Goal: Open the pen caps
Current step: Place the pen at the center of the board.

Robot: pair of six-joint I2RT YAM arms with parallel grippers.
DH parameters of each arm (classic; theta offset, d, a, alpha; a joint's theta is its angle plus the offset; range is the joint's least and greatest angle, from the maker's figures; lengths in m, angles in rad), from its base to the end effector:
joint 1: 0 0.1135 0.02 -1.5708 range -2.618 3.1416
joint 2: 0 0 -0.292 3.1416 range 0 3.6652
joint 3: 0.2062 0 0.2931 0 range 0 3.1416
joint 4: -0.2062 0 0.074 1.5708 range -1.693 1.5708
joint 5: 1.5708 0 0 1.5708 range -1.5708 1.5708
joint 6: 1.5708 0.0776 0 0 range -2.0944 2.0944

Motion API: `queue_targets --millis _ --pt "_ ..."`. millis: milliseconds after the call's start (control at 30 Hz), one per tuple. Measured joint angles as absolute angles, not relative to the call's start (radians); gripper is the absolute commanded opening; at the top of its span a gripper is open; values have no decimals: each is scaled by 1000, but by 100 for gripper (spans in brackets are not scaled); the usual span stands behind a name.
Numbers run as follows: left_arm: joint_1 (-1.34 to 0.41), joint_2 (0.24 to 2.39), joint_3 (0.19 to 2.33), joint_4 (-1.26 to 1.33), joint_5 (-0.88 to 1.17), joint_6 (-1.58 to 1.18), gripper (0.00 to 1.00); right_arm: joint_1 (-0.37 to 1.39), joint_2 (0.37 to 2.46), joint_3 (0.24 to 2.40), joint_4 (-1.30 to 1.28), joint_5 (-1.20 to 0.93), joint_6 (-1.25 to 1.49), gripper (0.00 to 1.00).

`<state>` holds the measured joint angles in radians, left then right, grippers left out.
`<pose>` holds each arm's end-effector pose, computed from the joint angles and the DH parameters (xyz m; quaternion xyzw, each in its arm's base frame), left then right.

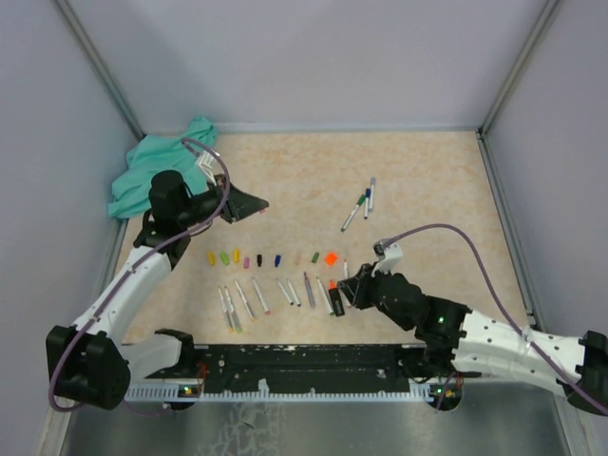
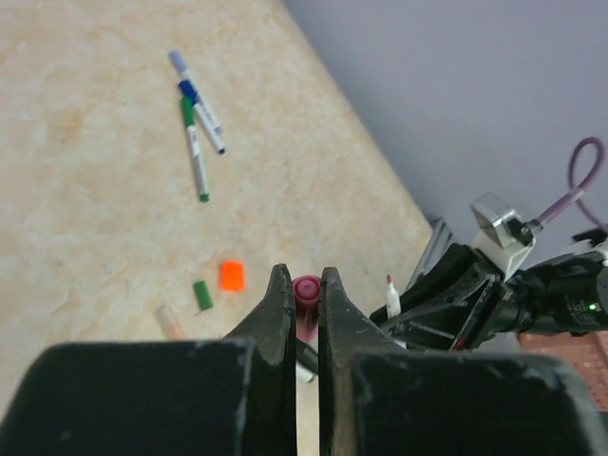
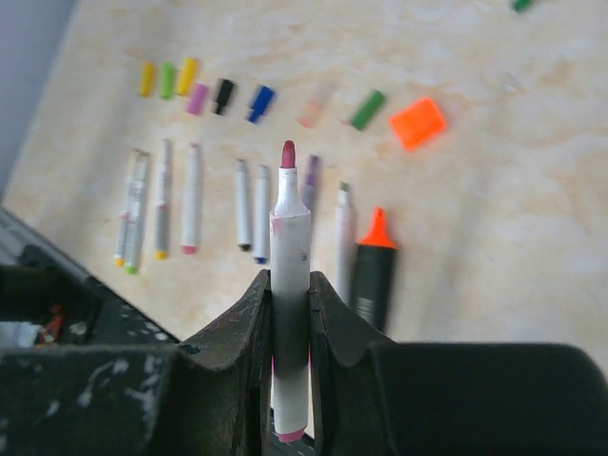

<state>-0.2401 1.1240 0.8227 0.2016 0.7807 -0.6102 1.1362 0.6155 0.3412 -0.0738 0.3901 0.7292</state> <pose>0.2921 -0.1277 0.3362 0.1248 0.7210 -0.5130 0.4489 0.1156 0.1790 0.2124 -0.0534 0.8093 0.3578 0.4629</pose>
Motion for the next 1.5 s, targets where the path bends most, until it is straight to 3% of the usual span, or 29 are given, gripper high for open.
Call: queue_targets --millis 267,533,1233,1500 --pt "-240 1093 793 -24 663 -381 0 1136 753 349 -333 542 846 0" --pt "-239 1056 779 -139 583 -272 0 1136 889 349 -364 556 879 0" --pt "-240 1002 762 -164 539 -227 1 1134 987 349 -310 555 896 28" --pt "-240 999 759 -165 540 -227 2 1134 986 349 -294 556 899 30"
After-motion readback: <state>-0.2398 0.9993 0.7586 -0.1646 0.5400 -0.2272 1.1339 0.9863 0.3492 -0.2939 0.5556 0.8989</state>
